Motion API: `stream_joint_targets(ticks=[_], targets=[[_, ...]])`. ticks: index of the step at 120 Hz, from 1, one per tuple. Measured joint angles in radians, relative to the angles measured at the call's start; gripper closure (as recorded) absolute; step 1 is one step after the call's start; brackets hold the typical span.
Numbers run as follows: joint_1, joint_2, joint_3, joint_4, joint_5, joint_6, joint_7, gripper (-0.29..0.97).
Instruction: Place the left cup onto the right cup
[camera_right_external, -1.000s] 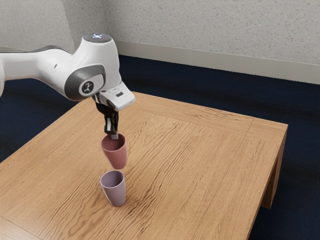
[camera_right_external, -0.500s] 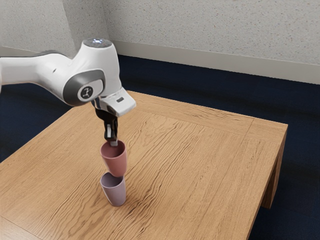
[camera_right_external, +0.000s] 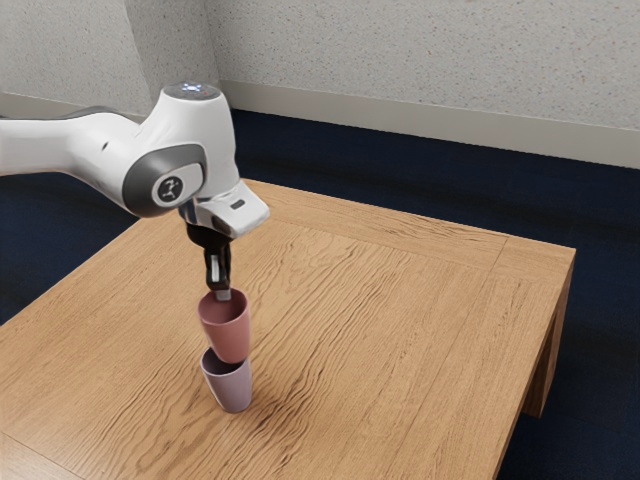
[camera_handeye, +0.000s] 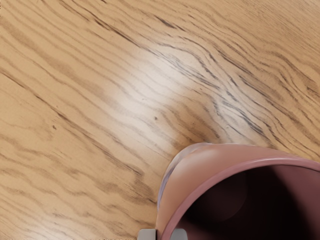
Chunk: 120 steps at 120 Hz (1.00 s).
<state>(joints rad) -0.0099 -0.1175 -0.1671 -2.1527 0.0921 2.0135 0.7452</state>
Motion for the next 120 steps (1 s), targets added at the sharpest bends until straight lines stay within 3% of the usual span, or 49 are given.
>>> stream_joint_targets(ticks=[120], targets=[[0.020, 0.004, 0.001, -0.019, -0.002, -0.023, -0.037, 0.79]])
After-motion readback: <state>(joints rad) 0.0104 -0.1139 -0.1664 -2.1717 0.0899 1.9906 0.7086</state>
